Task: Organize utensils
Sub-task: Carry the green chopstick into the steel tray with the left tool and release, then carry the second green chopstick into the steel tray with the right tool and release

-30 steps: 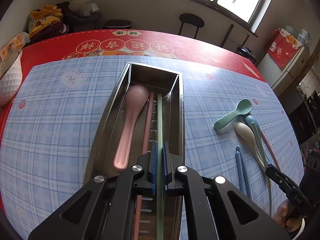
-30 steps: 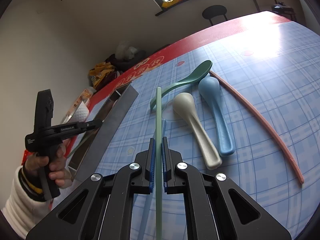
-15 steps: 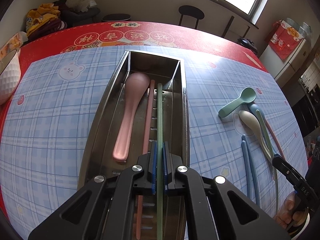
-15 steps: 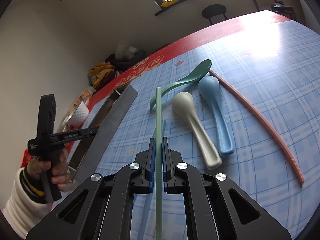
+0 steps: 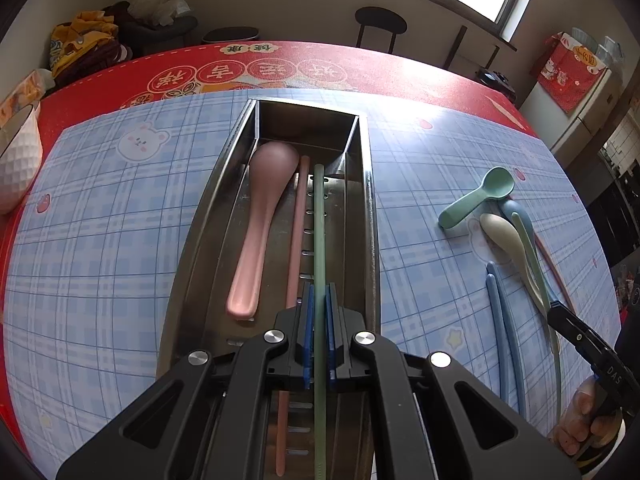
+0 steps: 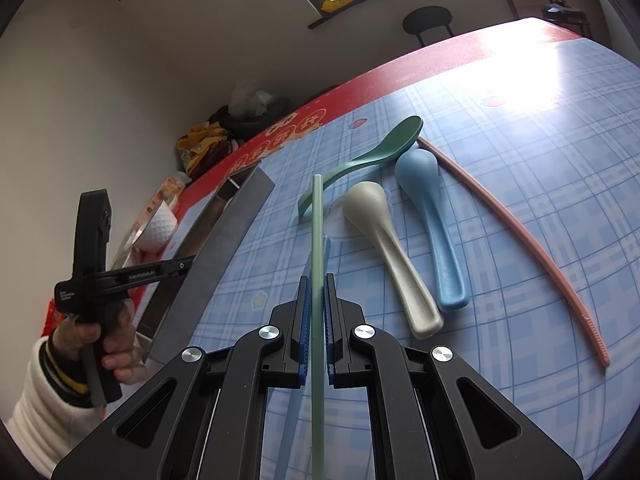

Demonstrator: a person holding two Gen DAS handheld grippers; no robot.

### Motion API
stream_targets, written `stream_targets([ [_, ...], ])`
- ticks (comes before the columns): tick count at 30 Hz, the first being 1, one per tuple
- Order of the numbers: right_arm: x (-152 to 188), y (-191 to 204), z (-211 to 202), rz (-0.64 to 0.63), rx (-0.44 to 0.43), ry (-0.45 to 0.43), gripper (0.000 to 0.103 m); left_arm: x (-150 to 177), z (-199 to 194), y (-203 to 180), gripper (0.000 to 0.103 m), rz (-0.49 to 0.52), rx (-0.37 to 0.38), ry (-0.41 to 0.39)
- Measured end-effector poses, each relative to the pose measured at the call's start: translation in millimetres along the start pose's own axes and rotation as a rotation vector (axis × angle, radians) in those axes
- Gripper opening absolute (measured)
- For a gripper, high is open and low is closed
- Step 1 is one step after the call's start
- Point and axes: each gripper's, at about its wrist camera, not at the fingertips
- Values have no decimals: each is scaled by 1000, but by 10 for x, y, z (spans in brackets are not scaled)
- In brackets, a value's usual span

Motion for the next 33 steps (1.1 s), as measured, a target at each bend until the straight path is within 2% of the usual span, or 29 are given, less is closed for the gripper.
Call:
stream_targets([
  [6,-11,-22,36,8,3,10,6,10,-203,-58,7,54,2,-61],
  [9,-11,-27,52,11,6,14,6,61,-387,-86,13,104,-10,-124],
  [12,-21,-30,62,13,11,15,6,176,-587,-66,33,147,-24,-206],
  [14,-28,-35,63,14,11,16,6,267,-699,-17,54,164,-41,-261],
  [15,-27,-33,64,15,12,15,6,317,-747,13,59,169,-53,-289],
  [17,-26,-28,60,14,17,12,6,408,-834,87,78,168,-74,-344],
  [19,-19,-13,59,9,23,9,6,483,-904,178,90,155,-91,-391],
  [23,-24,26,60,-6,53,11,6,572,-953,338,97,140,-92,-440],
  [33,-60,73,126,-19,189,47,6,707,-868,472,97,123,-25,-485],
])
Point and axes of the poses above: each gripper's, at about its wrist camera, not at the fingertips, and z roughly the way its jaws point, y to its left, x to its underside, and after that the axes turned 3 degrees about -z, right-handed
